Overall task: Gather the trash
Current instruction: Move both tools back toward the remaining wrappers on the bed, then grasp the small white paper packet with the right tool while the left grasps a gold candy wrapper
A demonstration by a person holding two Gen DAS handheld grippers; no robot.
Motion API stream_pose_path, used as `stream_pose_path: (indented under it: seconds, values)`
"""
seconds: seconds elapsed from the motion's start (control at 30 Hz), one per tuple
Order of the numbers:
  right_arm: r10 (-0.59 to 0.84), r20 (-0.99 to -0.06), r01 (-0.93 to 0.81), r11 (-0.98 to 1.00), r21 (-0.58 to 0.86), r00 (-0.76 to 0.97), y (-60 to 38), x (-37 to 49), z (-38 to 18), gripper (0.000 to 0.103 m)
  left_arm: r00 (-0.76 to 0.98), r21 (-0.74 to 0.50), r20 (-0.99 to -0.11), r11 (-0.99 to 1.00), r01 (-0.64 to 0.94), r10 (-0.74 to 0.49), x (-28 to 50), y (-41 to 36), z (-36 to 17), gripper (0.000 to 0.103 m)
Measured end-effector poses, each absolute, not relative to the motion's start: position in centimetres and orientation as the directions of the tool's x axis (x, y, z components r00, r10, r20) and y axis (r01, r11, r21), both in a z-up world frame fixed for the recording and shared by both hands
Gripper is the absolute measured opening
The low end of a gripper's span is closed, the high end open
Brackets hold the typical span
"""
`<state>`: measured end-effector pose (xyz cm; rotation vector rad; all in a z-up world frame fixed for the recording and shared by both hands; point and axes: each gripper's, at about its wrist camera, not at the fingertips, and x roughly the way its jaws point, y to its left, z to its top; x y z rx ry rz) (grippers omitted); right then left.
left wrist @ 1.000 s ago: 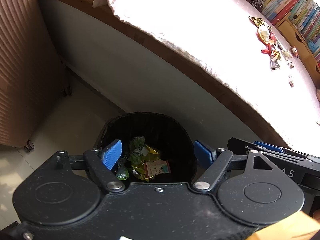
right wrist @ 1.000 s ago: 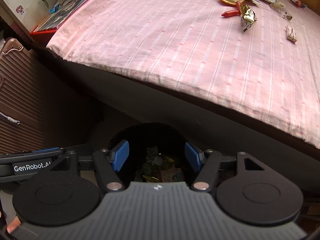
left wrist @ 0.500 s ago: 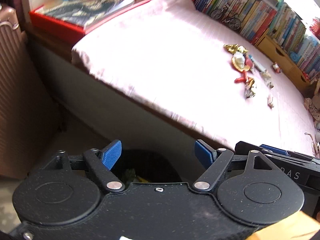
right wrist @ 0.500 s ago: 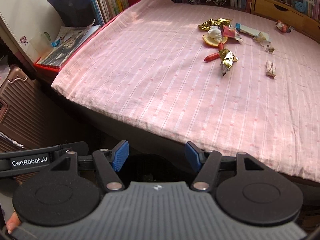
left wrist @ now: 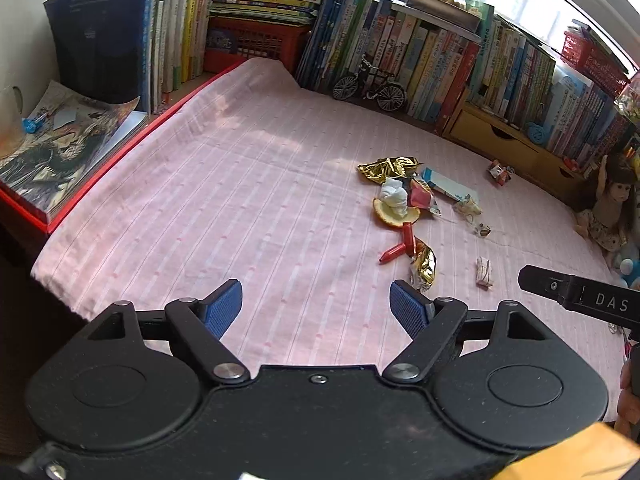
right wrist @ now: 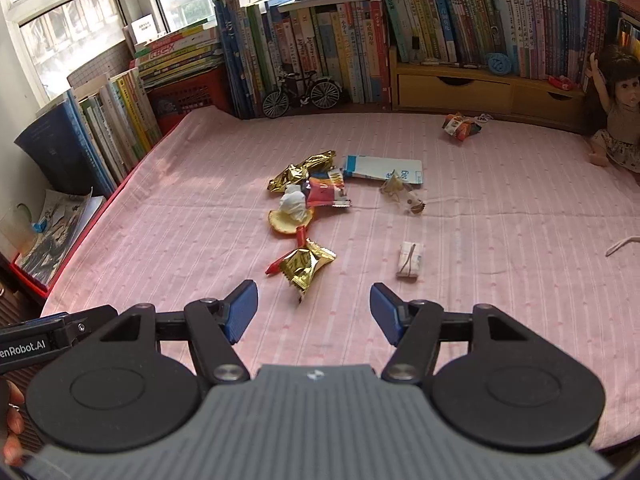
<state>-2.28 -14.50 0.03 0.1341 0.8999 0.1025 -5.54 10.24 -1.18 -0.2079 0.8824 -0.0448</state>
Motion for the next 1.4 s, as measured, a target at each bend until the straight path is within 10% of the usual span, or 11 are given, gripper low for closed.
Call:
stream_pose_path:
  seconds: [0.33,0.57,1.2,1.4]
  values:
    - [0.094,-0.808,0.022,0.991,0.131,0.582,-20.1,3.4,-3.2,0.071,0.571,-0.162,-0.804,0.985,0.053,-0.163,2.2,1.9,-2.8,0.078]
    - [0.124,-0.850,0.038,0.985,0.166,0.512,-22.6,6.1,-6.2,0.054,0.494,-0.147,-0.848,0.981,0.125,-0.190,5.1,-1.8,-5.0,0.045]
    - [0.271,-0.877,-0.038,0.959,0.279,0.396,-22.9,10.6,-12.6,0.045,0.374,0.076,-0.926,0.946,0.315,-0.050,10.2,-8.5,-9.6,0.044]
    - [0.254,-0.874,-0.042,0.965,0.261,0.415,-23.1,10.7,-12.5,0.028,0.348,0.103,-0.937,0.940,0.325,-0.018,11.1,-8.9,-11.1,0.044]
